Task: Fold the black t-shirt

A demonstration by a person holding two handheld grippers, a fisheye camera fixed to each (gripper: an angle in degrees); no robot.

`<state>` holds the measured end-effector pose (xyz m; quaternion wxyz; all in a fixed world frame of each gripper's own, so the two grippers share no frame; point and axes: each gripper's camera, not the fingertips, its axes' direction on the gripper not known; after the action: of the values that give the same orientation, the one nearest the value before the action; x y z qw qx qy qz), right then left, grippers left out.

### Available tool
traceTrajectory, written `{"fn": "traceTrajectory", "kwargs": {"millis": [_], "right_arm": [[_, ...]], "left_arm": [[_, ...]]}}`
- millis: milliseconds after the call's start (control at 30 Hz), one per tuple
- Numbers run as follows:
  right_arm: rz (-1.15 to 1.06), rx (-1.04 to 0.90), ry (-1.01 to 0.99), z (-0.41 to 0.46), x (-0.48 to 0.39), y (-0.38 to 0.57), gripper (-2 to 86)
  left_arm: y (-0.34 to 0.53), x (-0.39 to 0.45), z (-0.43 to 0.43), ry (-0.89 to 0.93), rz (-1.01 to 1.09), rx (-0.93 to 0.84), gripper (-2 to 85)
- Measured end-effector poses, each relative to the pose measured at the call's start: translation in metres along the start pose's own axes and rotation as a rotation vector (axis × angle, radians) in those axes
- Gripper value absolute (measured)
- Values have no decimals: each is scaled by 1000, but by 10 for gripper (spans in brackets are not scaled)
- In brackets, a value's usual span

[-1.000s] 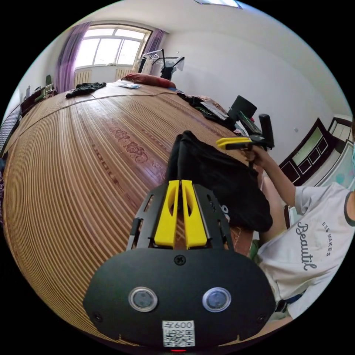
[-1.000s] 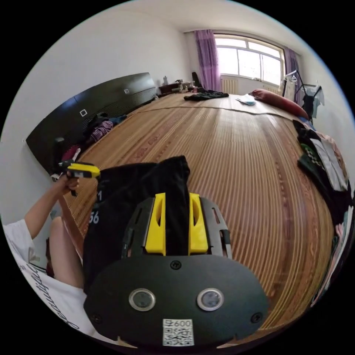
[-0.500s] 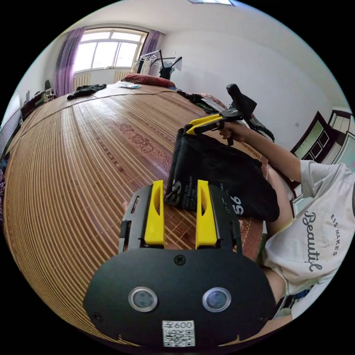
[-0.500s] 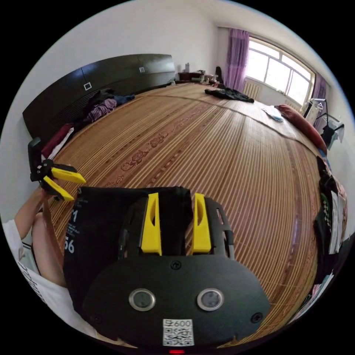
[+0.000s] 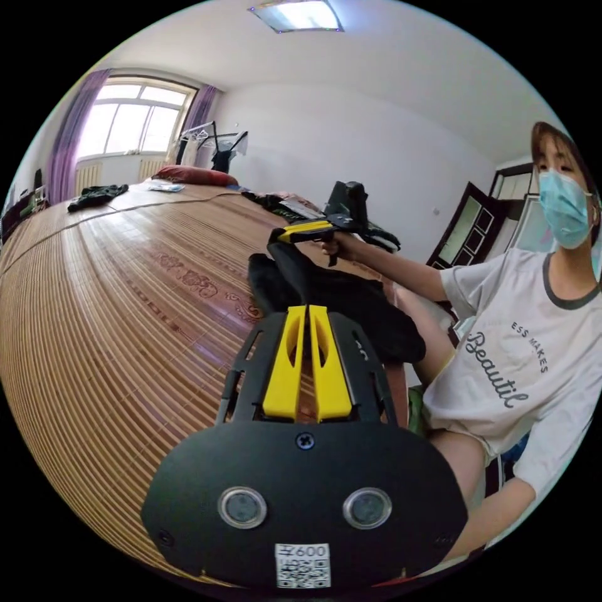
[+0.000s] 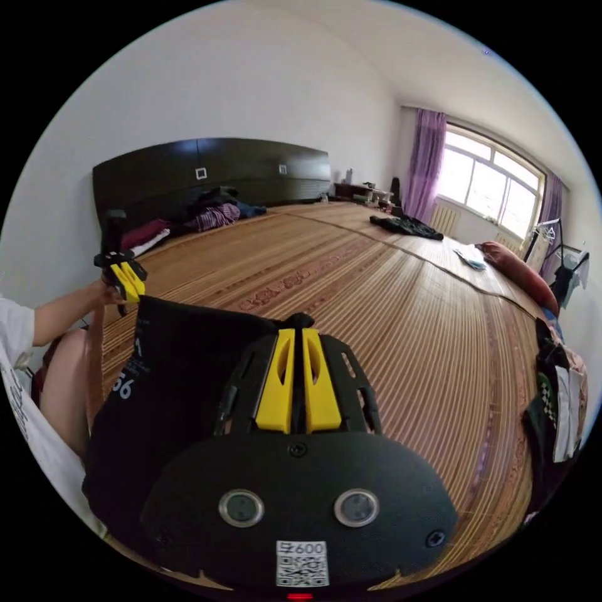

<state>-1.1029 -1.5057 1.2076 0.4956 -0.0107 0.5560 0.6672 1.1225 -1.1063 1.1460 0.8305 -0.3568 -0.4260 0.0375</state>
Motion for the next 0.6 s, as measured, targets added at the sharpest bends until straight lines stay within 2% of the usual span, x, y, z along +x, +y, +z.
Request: {"fn": "traceTrajectory", "kwargs": {"millis": [100, 167, 233, 333, 500, 600], "right_arm": [[7, -53, -45, 22, 23, -4, -8], [18, -176, -43, 60, 42, -8, -8], [28, -259, -62, 91, 57, -6, -7], [86, -221, -77, 95, 87, -4, -3], [307, -136, -135, 72, 160, 20, -3], [293, -69, -85, 41, 177, 37, -7]], "left_arm": [[-13, -12, -20, 47, -86, -6, 15], [-22, -42, -15, 11, -298, -166, 12], [-28, -58, -12, 28, -403, -231, 11], [-47, -54, -25, 26, -397, -253, 9], [-73, -27, -54, -1, -345, -268, 8], [-70, -16, -87, 62, -389, -173, 8]]}}
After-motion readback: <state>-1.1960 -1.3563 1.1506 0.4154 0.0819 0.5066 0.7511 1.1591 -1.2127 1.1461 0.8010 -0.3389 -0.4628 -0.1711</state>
